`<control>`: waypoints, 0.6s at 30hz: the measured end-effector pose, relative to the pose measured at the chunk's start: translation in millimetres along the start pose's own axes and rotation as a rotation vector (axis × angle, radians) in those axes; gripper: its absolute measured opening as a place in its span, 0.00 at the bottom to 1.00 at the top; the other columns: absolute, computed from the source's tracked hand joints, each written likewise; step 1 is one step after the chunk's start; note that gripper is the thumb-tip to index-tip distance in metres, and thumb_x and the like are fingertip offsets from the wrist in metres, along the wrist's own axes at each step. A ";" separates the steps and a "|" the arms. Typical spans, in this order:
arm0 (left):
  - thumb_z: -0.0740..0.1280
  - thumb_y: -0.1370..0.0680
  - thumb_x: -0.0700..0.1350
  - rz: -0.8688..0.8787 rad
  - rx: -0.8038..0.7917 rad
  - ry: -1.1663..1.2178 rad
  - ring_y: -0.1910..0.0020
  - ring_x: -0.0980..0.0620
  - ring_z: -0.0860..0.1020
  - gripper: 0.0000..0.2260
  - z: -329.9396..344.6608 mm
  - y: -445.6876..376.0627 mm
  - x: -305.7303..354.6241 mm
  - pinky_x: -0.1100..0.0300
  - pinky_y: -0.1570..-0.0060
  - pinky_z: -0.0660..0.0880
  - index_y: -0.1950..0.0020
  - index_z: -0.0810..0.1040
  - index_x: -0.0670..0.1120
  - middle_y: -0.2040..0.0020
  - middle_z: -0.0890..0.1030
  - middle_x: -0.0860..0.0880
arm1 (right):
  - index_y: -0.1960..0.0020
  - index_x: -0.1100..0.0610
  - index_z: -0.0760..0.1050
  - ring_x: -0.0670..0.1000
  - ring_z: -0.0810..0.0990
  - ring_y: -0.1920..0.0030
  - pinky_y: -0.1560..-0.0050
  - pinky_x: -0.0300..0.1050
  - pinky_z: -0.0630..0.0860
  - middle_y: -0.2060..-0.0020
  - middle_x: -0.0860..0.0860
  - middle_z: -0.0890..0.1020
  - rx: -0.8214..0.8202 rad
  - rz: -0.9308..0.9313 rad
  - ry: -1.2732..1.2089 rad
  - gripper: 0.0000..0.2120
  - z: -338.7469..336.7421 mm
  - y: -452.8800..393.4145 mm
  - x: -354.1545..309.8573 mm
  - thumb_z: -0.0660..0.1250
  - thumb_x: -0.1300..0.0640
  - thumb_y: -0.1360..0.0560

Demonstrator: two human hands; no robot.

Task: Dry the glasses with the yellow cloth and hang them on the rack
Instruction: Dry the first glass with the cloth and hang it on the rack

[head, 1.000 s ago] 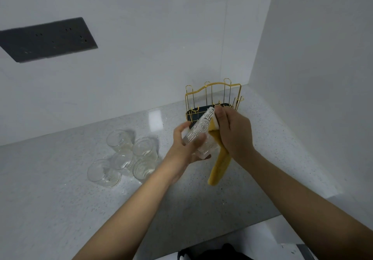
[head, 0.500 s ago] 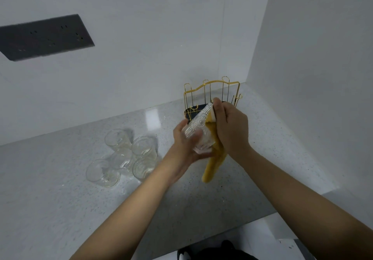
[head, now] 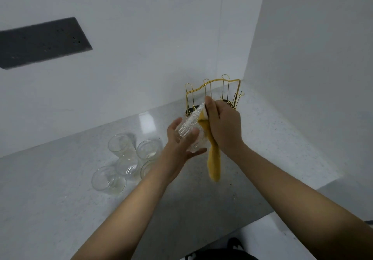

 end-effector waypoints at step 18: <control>0.76 0.33 0.52 0.137 0.019 -0.165 0.46 0.46 0.82 0.35 5.7 -39.3 -6.6 0.53 0.52 0.82 0.31 0.63 0.51 0.36 0.75 0.44 | 0.63 0.61 0.72 0.42 0.68 0.71 0.67 0.29 0.66 0.72 0.47 0.70 0.084 0.233 -0.006 0.22 -4.5 -18.6 29.6 0.53 0.46 0.21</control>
Point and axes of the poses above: each hand's wrist, its own y-axis away from the middle knuckle, its own z-axis out of the palm, x = y × z, the point moved 2 cm from there along -y, towards the middle knuckle
